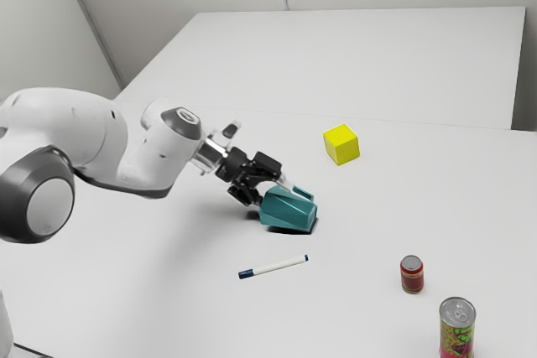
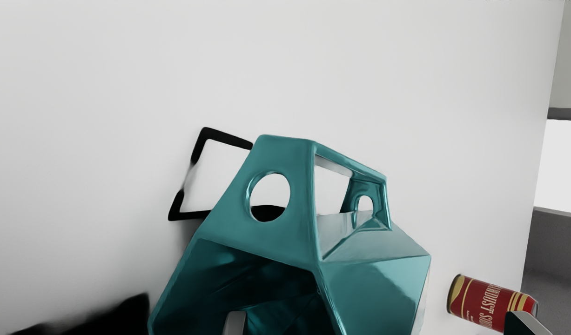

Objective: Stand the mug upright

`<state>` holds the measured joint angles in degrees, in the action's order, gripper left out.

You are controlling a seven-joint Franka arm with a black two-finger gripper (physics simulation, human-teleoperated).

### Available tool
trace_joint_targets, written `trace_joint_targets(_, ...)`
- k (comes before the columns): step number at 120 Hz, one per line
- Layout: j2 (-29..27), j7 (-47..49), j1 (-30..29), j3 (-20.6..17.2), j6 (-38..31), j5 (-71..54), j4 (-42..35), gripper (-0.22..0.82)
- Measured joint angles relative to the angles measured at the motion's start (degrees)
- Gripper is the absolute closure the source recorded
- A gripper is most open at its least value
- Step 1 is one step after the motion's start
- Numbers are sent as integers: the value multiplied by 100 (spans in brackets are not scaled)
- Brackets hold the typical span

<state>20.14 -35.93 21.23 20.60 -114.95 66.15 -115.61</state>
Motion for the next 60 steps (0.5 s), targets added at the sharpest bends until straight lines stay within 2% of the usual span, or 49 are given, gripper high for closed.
trace_joint_targets(16, 35, -224, 2, -34, -8, 273, -22, 0)
trace_joint_targets(25, 43, -334, 5, -90, -7, 395, -43, 5)
trace_joint_targets(37, 51, -460, 5, -106, -6, 485, -58, 18)
trace_joint_targets(60, 57, -652, 5, -109, -16, 545, -61, 50)
